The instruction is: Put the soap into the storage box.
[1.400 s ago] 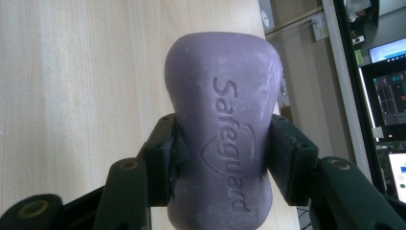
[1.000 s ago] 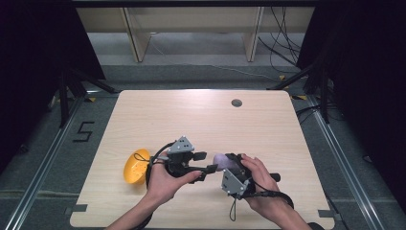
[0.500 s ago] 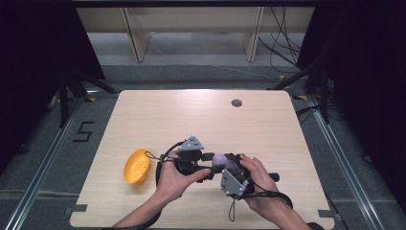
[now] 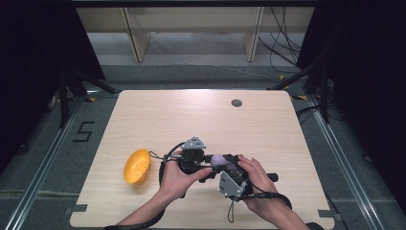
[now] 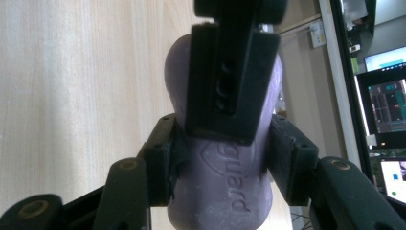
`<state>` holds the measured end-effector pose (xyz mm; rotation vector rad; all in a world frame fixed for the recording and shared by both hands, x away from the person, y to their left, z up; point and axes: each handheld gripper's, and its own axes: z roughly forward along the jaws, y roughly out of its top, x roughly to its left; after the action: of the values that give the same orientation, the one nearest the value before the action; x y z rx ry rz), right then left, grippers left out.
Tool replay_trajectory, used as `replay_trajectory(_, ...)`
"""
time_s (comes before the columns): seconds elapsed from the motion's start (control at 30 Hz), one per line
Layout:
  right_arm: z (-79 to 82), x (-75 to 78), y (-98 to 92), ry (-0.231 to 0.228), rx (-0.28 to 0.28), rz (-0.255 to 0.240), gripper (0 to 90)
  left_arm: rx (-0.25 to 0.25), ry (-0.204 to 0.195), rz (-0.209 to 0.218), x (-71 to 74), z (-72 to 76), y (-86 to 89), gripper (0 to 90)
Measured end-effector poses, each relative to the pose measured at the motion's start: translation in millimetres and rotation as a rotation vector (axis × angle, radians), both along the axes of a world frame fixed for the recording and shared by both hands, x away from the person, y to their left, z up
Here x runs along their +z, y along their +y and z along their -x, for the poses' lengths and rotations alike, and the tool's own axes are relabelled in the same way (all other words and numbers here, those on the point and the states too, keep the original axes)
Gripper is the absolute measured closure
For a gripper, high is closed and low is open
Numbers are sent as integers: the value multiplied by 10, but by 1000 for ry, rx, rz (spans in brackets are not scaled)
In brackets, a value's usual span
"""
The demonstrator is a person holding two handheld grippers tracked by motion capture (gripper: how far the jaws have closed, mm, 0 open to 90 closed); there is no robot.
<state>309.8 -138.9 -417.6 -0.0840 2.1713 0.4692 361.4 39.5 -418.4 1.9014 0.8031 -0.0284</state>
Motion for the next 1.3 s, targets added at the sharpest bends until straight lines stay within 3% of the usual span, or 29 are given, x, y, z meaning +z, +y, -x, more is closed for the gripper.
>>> replay_trajectory(0.3,-4,5,-4,-16,16,4,507,-13,30,25,-15,-33,2,487)
replay_trajectory(0.47,4,-4,0,-4,9,-1,506,-21,60,52,-23,-48,28,512)
replay_trajectory(0.67,6,-17,-4,0,-10,-11,505,-18,57,60,-15,-30,44,556)
replay_trajectory(0.8,5,-20,-3,17,-22,-34,501,-14,41,68,-5,-13,47,565)
replay_trajectory(0.87,-44,-5,-13,-8,28,-23,497,-22,27,70,-8,-14,45,569)
replay_trajectory(0.93,-62,-1,-16,7,49,-23,483,-15,15,67,-8,1,32,575)
replay_trajectory(1.03,-64,-1,-20,-3,47,-14,417,-7,-15,51,-6,10,20,584)
replay_trajectory(1.07,-44,-3,-17,8,20,-22,394,1,-17,49,-9,10,21,586)
replay_trajectory(1.13,-62,9,-33,-20,39,-2,369,2,-38,43,-4,9,33,588)
replay_trajectory(1.17,-44,4,-37,-11,13,-9,359,16,-43,26,8,20,35,589)
replay_trajectory(1.23,-49,20,-53,-22,25,1,351,18,-58,37,8,26,38,590)
replay_trajectory(1.3,-24,8,-71,5,-12,-20,340,13,-79,20,19,25,52,590)
